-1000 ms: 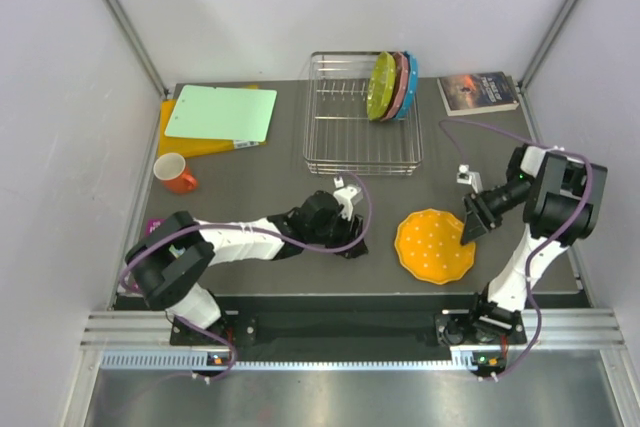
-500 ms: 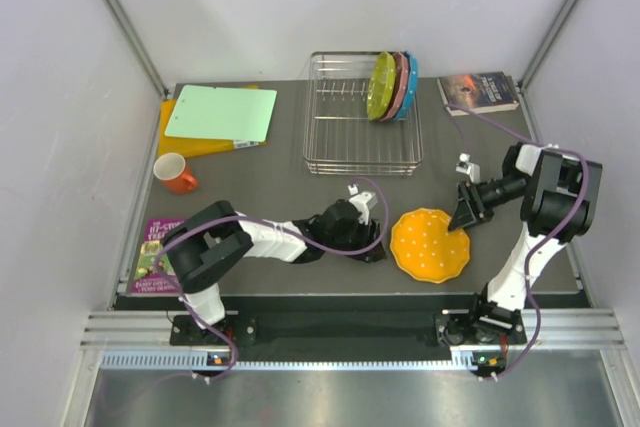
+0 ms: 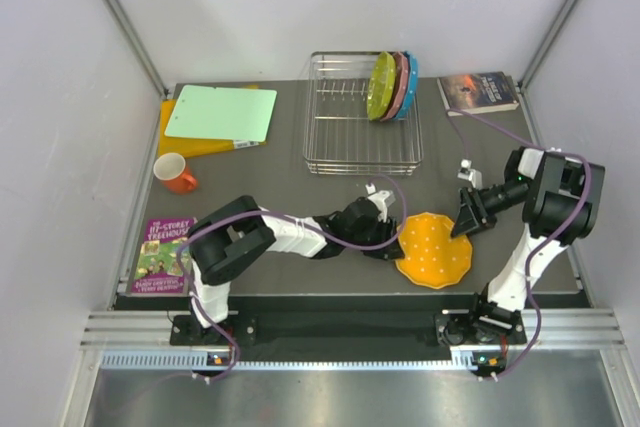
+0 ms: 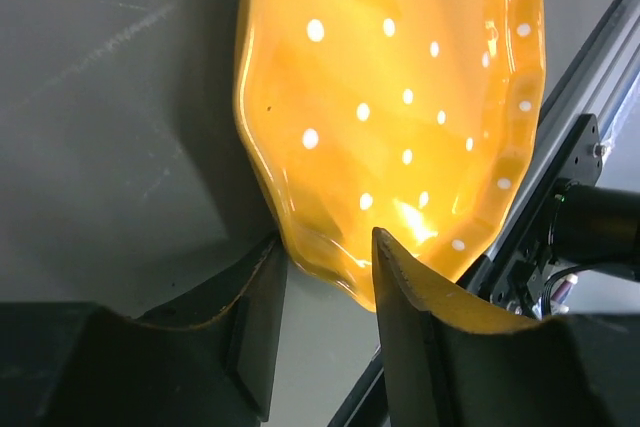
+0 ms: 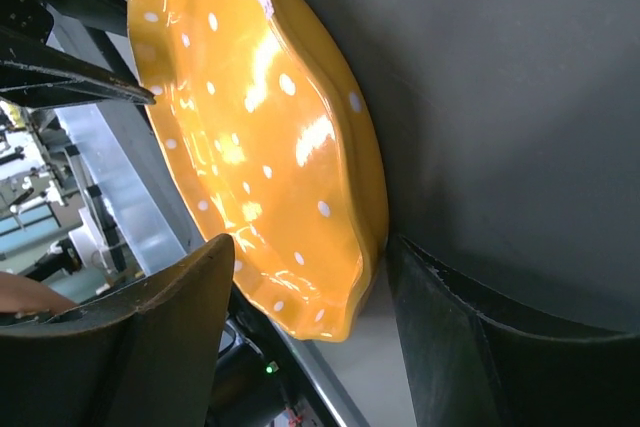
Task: Load the plates into the dish rack
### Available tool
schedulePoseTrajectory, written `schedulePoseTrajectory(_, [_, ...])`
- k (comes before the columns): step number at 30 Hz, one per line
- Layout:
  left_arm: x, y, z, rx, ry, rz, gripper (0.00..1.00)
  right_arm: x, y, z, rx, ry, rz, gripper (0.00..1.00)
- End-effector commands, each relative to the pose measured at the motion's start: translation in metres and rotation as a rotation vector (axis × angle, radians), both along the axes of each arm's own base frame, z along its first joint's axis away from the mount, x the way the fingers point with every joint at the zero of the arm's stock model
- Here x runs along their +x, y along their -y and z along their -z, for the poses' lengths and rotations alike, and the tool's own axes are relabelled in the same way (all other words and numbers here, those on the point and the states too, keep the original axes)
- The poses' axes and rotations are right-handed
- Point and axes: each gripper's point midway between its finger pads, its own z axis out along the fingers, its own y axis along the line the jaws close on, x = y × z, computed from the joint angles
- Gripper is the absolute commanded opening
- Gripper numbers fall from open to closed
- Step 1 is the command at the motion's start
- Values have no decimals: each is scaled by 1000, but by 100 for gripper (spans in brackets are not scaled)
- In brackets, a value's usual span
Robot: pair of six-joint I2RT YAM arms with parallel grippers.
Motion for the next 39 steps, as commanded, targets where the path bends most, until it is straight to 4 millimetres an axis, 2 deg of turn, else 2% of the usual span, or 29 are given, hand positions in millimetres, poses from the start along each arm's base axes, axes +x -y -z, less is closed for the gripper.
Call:
schedulePoseTrajectory(1, [25,29,-22,-95,61,-41,43,2,5,32,-37,26,-57,64])
schedulePoseTrajectory(6, [55,36,-28,-117,91,-86,43,-8,7,42,-26,-20,-59,64])
schedulePoseTrajectory(7, [62,40,-34,-131,103,-94,43,-8,6,43,-8,-18,-63,64])
schedulePoseTrajectory(9, [74,43,-31,-128,123,-101,43,-5,7,40,34,-48,-52,63])
schedulePoseTrajectory(10, [79,48,-38,-145,140,-100,43,-2,5,39,56,-49,-43,63])
schedulePoseTrajectory(14, [87,56,-39,-147,150,-91,43,5,3,37,92,-73,-27,61])
schedulePoseTrajectory(17, [88,58,-42,-152,161,-84,43,21,5,39,74,-27,7,61])
schedulePoseTrajectory(21, [86,54,-39,-130,144,-91,42,49,4,26,41,42,125,64])
schedulePoseTrajectory(24, [86,50,-44,-127,158,-96,43,59,5,22,35,61,185,63])
schedulePoseTrajectory(25, [87,49,-49,-129,173,-90,46,67,7,23,24,99,199,63])
schedulePoseTrajectory(29, [92,37,-55,-81,216,-88,62,68,5,19,0,124,223,64])
schedulePoseTrajectory(30, [93,32,-56,-71,217,-90,63,68,6,19,-8,121,225,63])
schedulePoseTrajectory(31, [93,26,-65,-73,226,-89,64,68,8,20,-13,121,230,64])
schedulePoseTrajectory(33, [90,7,-57,-25,199,-91,64,68,12,22,-30,116,238,63])
schedulePoseTrajectory(34, [88,1,-68,-27,207,-85,64,68,14,23,-38,119,240,63])
schedulePoseTrajectory(35, [87,-7,-68,-5,196,-84,64,69,15,22,-47,122,248,63])
schedulePoseTrajectory(36, [81,-18,-61,35,173,-80,64,69,17,23,-67,123,249,63])
schedulePoseTrajectory(37, [77,-22,-69,24,179,-73,64,70,19,24,-78,134,253,63])
schedulePoseTrajectory(39, [66,-31,-63,32,150,-70,63,72,22,23,-106,142,269,63])
